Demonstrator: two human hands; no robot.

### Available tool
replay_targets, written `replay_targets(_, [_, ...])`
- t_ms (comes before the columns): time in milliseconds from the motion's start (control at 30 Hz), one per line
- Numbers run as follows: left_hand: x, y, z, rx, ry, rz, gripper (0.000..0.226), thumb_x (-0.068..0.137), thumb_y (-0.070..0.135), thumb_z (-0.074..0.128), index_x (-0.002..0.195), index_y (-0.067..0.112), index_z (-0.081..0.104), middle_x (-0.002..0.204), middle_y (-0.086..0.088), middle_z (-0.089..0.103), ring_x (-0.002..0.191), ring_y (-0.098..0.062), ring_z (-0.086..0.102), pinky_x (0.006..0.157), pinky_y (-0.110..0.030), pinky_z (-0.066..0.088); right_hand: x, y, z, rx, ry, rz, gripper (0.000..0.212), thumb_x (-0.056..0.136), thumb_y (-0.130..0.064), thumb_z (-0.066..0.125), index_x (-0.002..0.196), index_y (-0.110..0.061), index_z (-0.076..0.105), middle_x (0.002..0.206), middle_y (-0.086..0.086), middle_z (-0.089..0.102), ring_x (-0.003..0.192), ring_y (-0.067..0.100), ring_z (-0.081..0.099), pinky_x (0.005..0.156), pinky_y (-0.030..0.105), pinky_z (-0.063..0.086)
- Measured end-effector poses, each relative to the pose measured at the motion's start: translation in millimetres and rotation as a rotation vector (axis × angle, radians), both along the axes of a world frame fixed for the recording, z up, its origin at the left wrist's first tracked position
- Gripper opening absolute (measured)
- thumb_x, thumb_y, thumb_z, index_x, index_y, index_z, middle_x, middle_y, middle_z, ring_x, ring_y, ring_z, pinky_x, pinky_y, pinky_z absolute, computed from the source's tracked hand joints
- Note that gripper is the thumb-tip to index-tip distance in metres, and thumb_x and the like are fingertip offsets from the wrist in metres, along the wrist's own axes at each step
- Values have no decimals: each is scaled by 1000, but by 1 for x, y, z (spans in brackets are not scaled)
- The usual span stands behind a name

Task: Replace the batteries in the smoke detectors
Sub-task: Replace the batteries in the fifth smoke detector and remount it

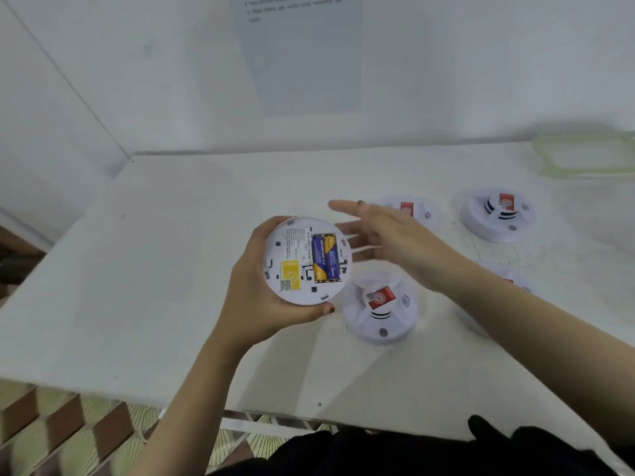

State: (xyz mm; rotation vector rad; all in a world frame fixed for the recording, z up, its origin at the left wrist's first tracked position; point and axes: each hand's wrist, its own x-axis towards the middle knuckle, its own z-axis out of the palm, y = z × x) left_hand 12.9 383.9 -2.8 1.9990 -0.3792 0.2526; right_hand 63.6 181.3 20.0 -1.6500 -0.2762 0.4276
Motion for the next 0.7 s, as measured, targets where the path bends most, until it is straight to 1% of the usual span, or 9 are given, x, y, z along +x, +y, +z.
replay_targets(67, [0,12,-3,2,6,15,94,44,43,85,126,34,40,120,35,51,114,7,53,85,-5,43,16,6,-4,-175,-118,-43,30,100,-28,40,127,-27,54,109,-2,66,92,12,65,80,23,54])
replay_targets(167, [2,30,-11,-4,35,42,95,42,43,85,125,33,41,120,36,51,113,8,53,85,-4,43,38,12,-14,-605,-320,55,30,92,-25,57,122,-26,58,114,-2,63,93,10,59,85,24,47])
replay_targets(267, [5,43,-19,2,53,59,96,42,44,85,127,33,41,121,35,51,114,8,52,85,-5,44,50,21,-22,-946,-358,186,41,87,-29,62,127,-23,55,127,-3,56,108,13,53,89,30,45])
replay_targets(300, [7,46,-22,-2,64,63,97,41,44,86,127,33,41,121,35,51,114,8,52,86,-6,44,52,25,-24,-1032,-367,217,45,84,-30,65,127,-22,54,127,-3,54,111,15,52,86,30,44])
replay_targets(367, [9,51,-27,-9,84,68,98,41,43,86,127,33,41,121,33,52,115,7,53,88,-8,45,56,30,-27,-1151,-415,260,49,78,-31,70,124,-18,56,121,0,54,110,19,52,79,30,42])
replay_targets(433, [12,55,-32,-12,95,73,99,41,42,87,128,33,41,123,32,52,116,5,52,89,-9,44,61,33,-29,-1191,-457,268,49,74,-33,74,117,-14,58,114,3,53,107,21,53,81,33,46])
replay_targets(567, [20,60,-40,-19,125,76,100,39,43,87,128,37,40,123,33,50,118,4,51,89,-8,43,67,29,-30,-1120,-403,255,61,70,-37,78,123,-18,52,117,0,48,105,15,45,86,30,43])
replay_targets(633, [24,61,-42,-27,136,73,102,37,44,88,127,37,41,121,35,50,117,6,51,90,-8,43,68,28,-30,-982,-367,196,60,67,-38,80,117,-20,52,113,-3,50,101,13,47,85,30,44])
replay_targets(700, [28,60,-44,-32,145,71,104,35,44,88,127,36,41,121,35,50,116,7,52,91,-9,44,67,29,-27,-765,-327,103,56,66,-39,82,112,-23,54,109,-7,55,99,11,52,83,26,45])
